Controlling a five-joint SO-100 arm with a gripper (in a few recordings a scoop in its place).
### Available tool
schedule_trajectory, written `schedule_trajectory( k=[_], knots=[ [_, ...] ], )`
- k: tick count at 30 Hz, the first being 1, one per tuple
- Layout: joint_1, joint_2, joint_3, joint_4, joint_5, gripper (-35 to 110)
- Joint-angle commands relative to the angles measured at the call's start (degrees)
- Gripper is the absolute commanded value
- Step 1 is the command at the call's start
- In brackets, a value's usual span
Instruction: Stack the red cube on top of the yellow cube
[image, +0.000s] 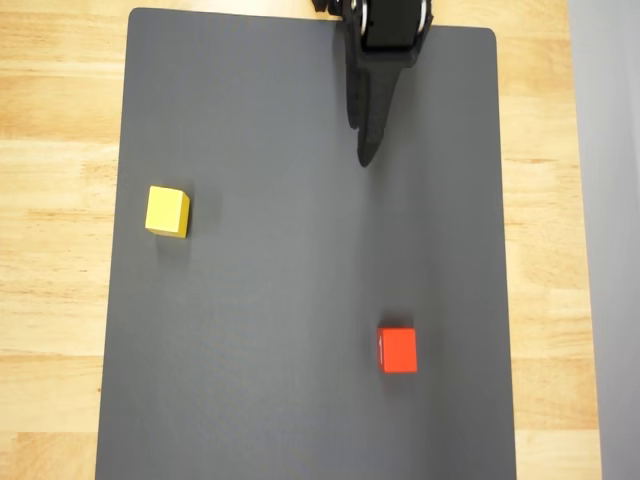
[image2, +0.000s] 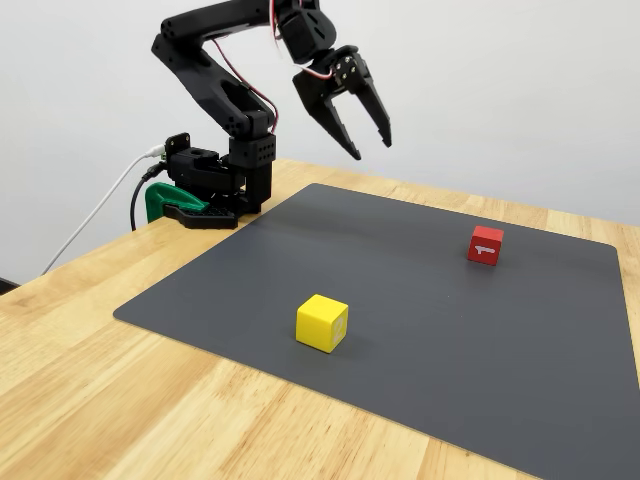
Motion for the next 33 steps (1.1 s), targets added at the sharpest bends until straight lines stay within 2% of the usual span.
schedule_trajectory(
  k=[1, 21, 33],
  knots=[
    [-0.7, -7.56, -8.79, 1.67, -0.53, 19],
    [-5.27, -46.76, -41.75, 7.56, 0.09, 32],
    [-6.59, -64.42, -56.34, 9.58, 0.53, 33]
  ],
)
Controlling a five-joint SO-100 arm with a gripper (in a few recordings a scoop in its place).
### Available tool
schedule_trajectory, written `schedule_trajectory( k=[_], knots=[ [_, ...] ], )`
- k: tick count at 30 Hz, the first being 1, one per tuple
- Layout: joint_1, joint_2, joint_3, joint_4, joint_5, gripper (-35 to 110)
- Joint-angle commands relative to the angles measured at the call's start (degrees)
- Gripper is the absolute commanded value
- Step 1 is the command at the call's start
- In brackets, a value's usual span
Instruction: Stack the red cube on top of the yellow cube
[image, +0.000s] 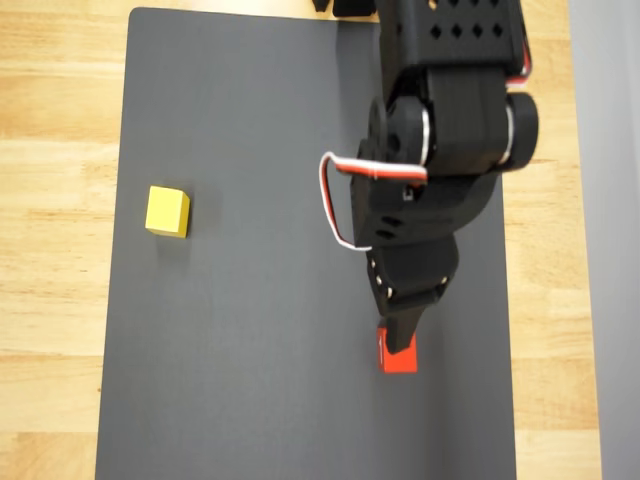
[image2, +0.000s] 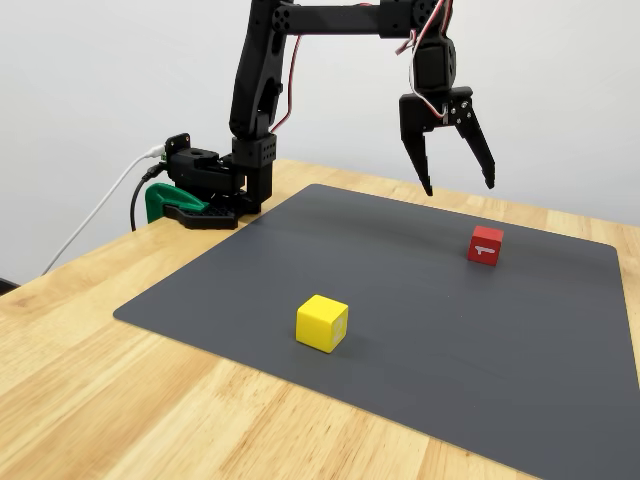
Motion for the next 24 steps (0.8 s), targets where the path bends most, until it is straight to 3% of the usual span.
schedule_trajectory(
  k=[1, 16, 19, 22, 24],
  knots=[
    [-0.09, -2.72, -5.01, 0.79, -0.35, 33],
    [-1.41, -26.02, -38.41, 10.81, -0.62, 35],
    [-1.67, -38.32, -60.03, 22.24, -0.18, 35],
    [-1.76, -56.69, -94.39, 36.04, -0.97, 35],
    [-2.02, -55.99, -91.67, 36.04, -1.05, 35]
  ],
)
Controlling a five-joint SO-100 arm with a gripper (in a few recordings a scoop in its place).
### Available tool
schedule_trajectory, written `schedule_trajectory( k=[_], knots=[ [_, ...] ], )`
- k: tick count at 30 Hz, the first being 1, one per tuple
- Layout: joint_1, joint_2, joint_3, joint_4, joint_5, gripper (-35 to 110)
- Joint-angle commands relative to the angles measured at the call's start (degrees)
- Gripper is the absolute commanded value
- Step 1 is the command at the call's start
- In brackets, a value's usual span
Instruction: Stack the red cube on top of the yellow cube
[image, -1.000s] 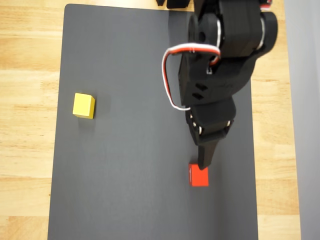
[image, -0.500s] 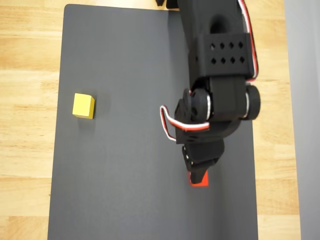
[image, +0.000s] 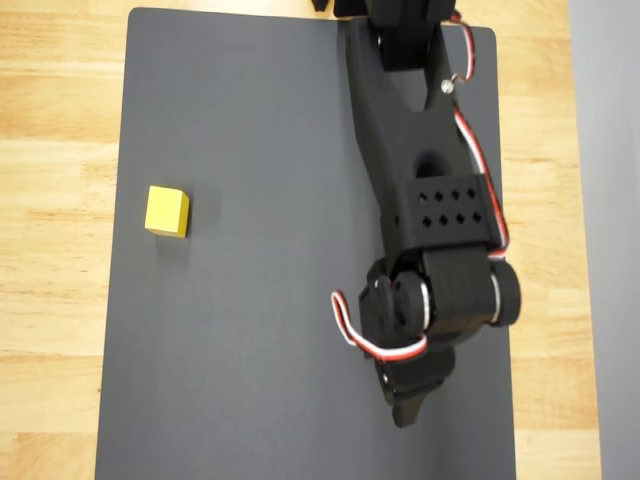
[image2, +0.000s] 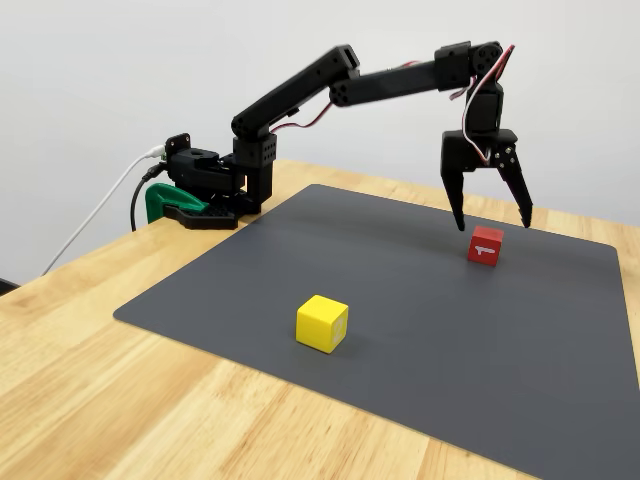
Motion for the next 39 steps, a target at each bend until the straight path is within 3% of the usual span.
schedule_trajectory(
  k=[1, 10, 26, 34, 39],
  knots=[
    [-0.97, -3.52, -17.84, 17.31, -1.14, 34],
    [-2.29, -1.41, -14.68, 17.67, -1.49, 35],
    [-4.48, 16.61, 11.87, 17.4, -4.04, 35],
    [-4.75, 18.28, 16.79, 17.05, -3.34, 35],
    [-4.48, 27.69, 35.16, 8.26, -4.66, 35]
  ],
)
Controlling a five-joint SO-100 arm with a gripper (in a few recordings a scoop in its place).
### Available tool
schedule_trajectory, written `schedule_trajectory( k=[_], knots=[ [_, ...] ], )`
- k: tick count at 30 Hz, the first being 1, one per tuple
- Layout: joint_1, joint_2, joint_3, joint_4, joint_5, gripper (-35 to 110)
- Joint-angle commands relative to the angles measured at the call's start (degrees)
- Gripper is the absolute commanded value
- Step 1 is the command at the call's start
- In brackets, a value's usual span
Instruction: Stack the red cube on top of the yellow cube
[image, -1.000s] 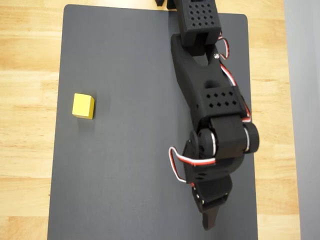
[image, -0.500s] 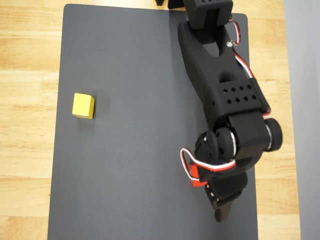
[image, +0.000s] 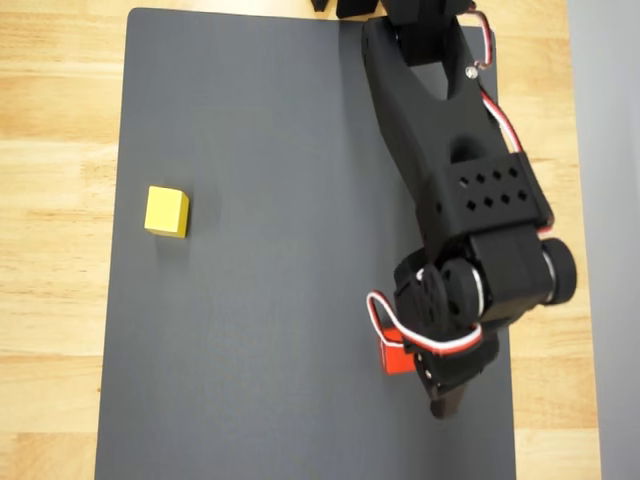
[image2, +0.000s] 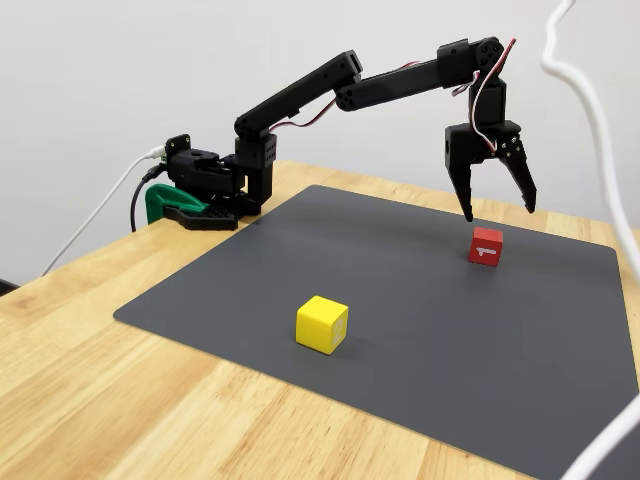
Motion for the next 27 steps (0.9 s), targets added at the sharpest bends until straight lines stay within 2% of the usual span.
schedule_trajectory(
  k=[1, 3, 9, 18, 22, 27],
  knots=[
    [-0.18, 14.24, 18.54, 4.75, -1.49, 35],
    [0.26, 16.35, 23.64, 2.2, -1.32, 35],
    [1.05, 15.56, 23.73, 1.05, -1.41, 35],
    [2.55, 8.88, 13.54, 3.52, -1.67, 36],
    [2.9, 2.55, 3.08, 8.44, -1.76, 36],
    [3.16, 2.46, 3.16, 8.61, -2.02, 36]
  ],
)
